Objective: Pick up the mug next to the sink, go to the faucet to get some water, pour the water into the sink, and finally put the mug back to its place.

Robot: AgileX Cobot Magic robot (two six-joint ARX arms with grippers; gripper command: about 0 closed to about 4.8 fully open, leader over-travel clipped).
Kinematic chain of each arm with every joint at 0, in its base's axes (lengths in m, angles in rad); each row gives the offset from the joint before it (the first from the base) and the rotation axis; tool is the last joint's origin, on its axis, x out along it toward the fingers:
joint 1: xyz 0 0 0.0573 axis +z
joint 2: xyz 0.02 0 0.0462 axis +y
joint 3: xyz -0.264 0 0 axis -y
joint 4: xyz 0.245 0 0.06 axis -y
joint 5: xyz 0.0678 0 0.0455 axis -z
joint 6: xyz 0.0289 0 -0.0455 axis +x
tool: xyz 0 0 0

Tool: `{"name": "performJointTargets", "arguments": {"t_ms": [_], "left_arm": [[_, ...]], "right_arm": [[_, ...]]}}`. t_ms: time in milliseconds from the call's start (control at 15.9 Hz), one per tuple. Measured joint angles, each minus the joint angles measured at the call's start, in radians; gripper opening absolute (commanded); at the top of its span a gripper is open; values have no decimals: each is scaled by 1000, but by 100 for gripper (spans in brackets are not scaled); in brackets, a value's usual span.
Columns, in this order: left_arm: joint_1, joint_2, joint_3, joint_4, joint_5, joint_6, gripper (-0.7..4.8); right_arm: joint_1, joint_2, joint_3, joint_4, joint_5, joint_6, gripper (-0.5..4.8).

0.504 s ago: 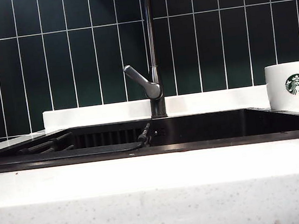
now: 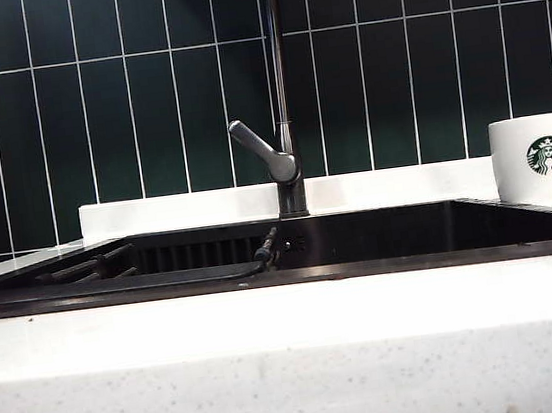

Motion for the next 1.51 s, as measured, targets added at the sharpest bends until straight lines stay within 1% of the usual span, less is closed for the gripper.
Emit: {"name": "performJointTargets", "arguments": {"t_ms": [126, 189, 252, 378, 441, 567, 630, 757, 820, 946, 1009, 1135, 1198, 1261, 1324, 1387, 1450, 1513], "left_arm": [[0, 0, 34, -55, 0, -71, -5], [0, 0, 69, -91, 0, -109, -5], [0, 0, 96, -97, 0, -111, -5], [0, 2, 145, -91, 2, -89, -5], [0, 20, 176, -83, 27, -77, -5], [0, 74, 195, -53, 99, -69, -5], [0, 142, 206, 0, 163, -66, -5], [0, 256, 210, 98, 191, -66, -5], [0, 380, 227, 175, 240, -66, -5], [0, 565, 320, 192, 327, -52, -5], [0, 622, 352, 195, 349, -36, -5], [0, 774, 475, 203, 404, -20, -3], [0, 826, 514, 225, 414, -20, -1], [0, 876, 544, 249, 417, -20, 1], [0, 910, 568, 251, 421, -19, 12], [0, 948, 594, 261, 422, -19, 51], [0, 1027, 633, 264, 423, -16, 62], [0, 1071, 654, 263, 423, -16, 62]], "right_arm": [[2, 0, 55, -89, 45, 105, -6], [2, 0, 127, -171, 50, 133, -6], [2, 1, 169, -206, 52, 132, -6], [2, 14, 238, -220, 52, 95, -6], [1, 73, 312, -235, 64, 39, -6], [1, 190, 390, -274, 72, -58, -6], [1, 282, 442, -307, 83, -106, -6], [1, 403, 508, -328, 113, -121, -6], [1, 480, 528, -282, 115, -120, -6], [-5, 552, 536, -237, 120, -112, -6], [-4, 574, 535, -233, 142, -94, -5], [-11, 577, 534, -243, 164, -72, 1], [-18, 573, 536, -239, 163, -70, 32], [-26, 573, 539, -238, 164, -70, 46], [-31, 574, 539, -240, 166, -70, 48], [-42, 580, 544, -244, 175, -69, 86], [-64, 610, 546, -235, 187, -69, 97], [-66, 637, 546, -227, 187, -68, 138]]}}
